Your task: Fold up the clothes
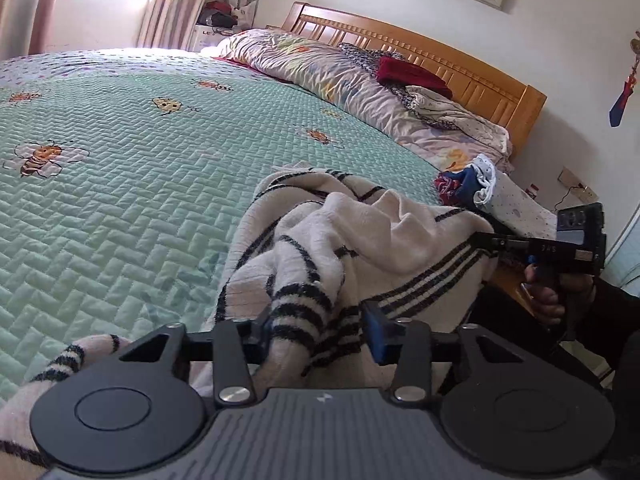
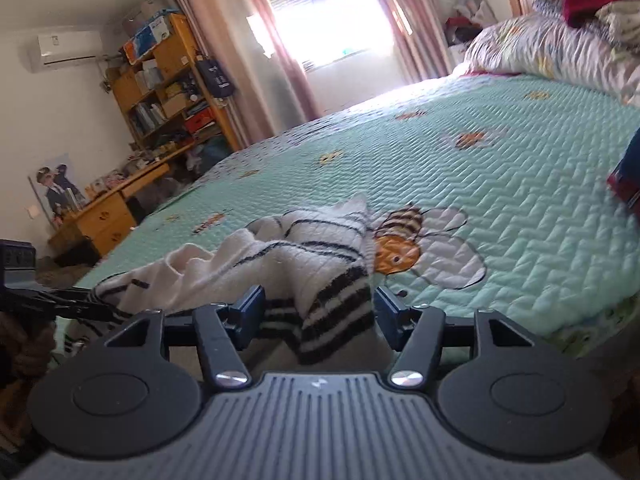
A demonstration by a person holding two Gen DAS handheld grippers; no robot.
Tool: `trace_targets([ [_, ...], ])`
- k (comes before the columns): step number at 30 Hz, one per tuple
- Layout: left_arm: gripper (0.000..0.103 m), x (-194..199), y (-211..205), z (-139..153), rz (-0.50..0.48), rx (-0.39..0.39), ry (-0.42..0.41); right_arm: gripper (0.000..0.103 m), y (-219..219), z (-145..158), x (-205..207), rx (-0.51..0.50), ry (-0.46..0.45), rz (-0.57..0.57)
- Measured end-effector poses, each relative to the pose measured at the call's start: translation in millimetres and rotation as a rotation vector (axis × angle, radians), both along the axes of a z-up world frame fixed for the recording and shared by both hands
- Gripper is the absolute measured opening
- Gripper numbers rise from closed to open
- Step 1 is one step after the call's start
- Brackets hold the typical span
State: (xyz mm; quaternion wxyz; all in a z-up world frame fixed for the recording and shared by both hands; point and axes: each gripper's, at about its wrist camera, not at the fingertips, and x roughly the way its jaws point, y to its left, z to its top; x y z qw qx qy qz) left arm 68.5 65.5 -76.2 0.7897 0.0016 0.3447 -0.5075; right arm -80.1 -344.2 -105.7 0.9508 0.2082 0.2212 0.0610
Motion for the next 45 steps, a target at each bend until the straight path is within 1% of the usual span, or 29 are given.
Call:
trace_targets([
  [1,0.028,-3.0,-2.5,-0.8,-0.008,0.015,-0.007,0.063,-3.1,-2.6,3.5,0.029,0.010,0.024],
  [2,0.022,-6.1,-5.1,-1.5,-0.017,0.031,-0.014,0.063,-6.0,-4.9,6.7,0.055,0.019,0.046],
  [3,0.016,-9.1,-7.6,-2.2,-0.025,0.046,-0.021,0.063,-6.9,-4.4,6.7,0.055,0.009,0.043],
  [4,0.014,-11.5,-9.7,-2.7,-0.025,0.054,-0.027,0.060,-6.7,-2.5,5.6,0.047,-0.010,0.047],
  [5,0.013,-13.9,-11.8,-3.2,-0.025,0.063,-0.033,0.055,-4.1,0.0,4.3,0.026,-0.024,0.056],
  [6,0.012,-16.2,-13.9,-3.7,-0.024,0.071,-0.038,0.032,-1.3,2.5,3.2,0.003,-0.036,0.065],
  [7,0.012,-16.8,-15.8,-4.7,-0.013,0.076,-0.039,0.012,3.6,4.2,3.7,-0.032,-0.030,0.078],
  [8,0.012,-16.7,-18.4,-6.5,0.006,0.089,-0.043,0.012,9.8,5.1,4.7,-0.075,-0.018,0.090],
  [10,0.012,-15.4,-16.4,-0.9,0.054,0.086,-0.069,0.012,21.1,4.9,5.7,-0.142,-0.002,0.108],
  [13,0.011,-13.5,-13.4,7.6,0.127,0.083,-0.109,0.012,29.7,7.0,7.2,-0.185,-0.001,0.107],
  [19,0.010,-9.7,-7.4,24.6,0.271,0.076,-0.189,0.011,43.8,31.7,-1.9,-0.281,-0.094,0.073],
  [21,0.010,-8.3,-5.3,30.7,0.320,0.072,-0.216,0.010,49.6,44.3,-2.2,-0.290,-0.140,0.058],
  [25,0.010,9.7,10.4,66.7,0.440,0.006,-0.290,0.010,67.9,73.7,6.1,-0.305,-0.246,0.055],
  [28,0.010,13.4,22.0,97.1,0.501,-0.058,-0.352,0.010,84.2,99.9,16.3,-0.308,-0.347,0.059],
  [29,0.010,12.7,27.5,105.8,0.517,-0.094,-0.362,0.010,89.5,107.6,19.1,-0.312,-0.380,0.052],
  [31,0.011,10.1,36.3,113.1,0.546,-0.142,-0.356,0.010,101.1,119.9,25.8,-0.317,-0.436,0.045],
  [32,0.011,8.7,37.6,108.9,0.561,-0.140,-0.342,0.010,105.6,120.4,29.6,-0.326,-0.444,0.050],
  [33,0.011,7.2,38.6,104.3,0.575,-0.136,-0.327,0.010,110.5,115.6,34.2,-0.344,-0.434,0.050],
  [34,0.011,5.6,36.6,94.5,0.576,-0.109,-0.307,0.011,115.4,110.8,38.8,-0.363,-0.422,0.050],
  [36,0.012,3.1,31.5,67.4,0.577,-0.051,-0.246,0.011,124.9,93.2,48.0,-0.405,-0.360,0.058],
  [37,0.012,1.1,28.8,52.8,0.577,-0.022,-0.214,0.011,129.3,82.9,51.9,-0.420,-0.321,0.072],
  [38,0.013,-3.1,25.7,37.9,0.574,0.003,-0.192,0.011,133.1,69.7,56.6,-0.428,-0.262,0.090],
  [40,0.018,-9.6,18.8,13.5,0.578,0.041,-0.148,0.012,146.6,43.4,60.5,-0.435,-0.148,0.115],
  [41,0.020,-12.7,15.6,1.2,0.581,0.058,-0.125,0.013,151.4,33.9,60.2,-0.440,-0.108,0.129],
  [42,0.025,-13.6,15.6,-10.6,0.592,0.066,-0.099,0.016,156.5,24.7,59.6,-0.446,-0.069,0.142],
  [43,0.026,-14.1,15.0,-14.5,0.594,0.073,-0.104,0.022,163.7,18.4,55.4,-0.463,-0.050,0.148],
  [44,0.028,-14.7,14.3,-18.4,0.596,0.080,-0.108,0.026,170.7,12.4,51.3,-0.482,-0.033,0.153],
  [45,0.031,-15.1,13.5,-21.9,0.598,0.087,-0.112,0.034,174.0,9.5,48.4,-0.511,-0.033,0.146],
])
